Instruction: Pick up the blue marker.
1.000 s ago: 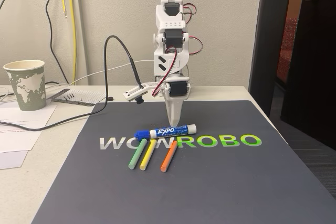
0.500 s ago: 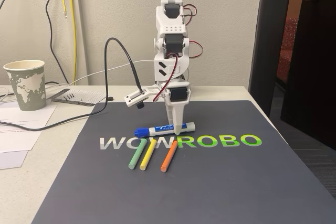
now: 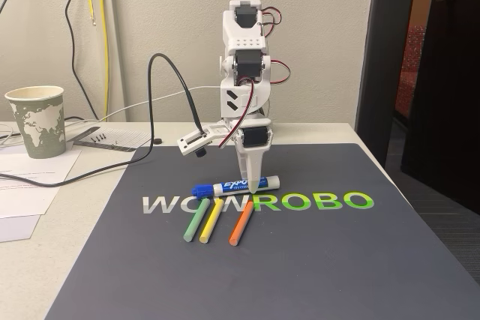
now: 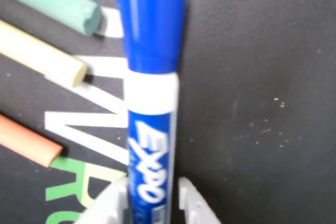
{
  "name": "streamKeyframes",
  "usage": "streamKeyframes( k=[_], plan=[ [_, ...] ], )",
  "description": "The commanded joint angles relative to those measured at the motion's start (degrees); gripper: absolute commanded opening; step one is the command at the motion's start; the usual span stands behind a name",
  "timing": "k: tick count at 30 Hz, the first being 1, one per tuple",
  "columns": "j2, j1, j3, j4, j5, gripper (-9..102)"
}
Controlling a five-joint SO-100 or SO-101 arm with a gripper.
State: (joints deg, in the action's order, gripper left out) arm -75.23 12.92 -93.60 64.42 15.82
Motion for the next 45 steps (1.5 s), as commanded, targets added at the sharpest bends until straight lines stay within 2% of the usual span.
streamKeyframes(
  k=[1, 22, 39, 45],
  plan=[
    [-0.53, 0.26, 2.46, 0.44, 0.7, 9],
    [-2.64, 0.35, 2.64, 1.05, 0.26, 3],
    [-6.86, 0.44, 19.25, 23.29, -1.76, 3],
    [-8.17, 1.41, 28.92, 34.1, -2.46, 3]
  ],
)
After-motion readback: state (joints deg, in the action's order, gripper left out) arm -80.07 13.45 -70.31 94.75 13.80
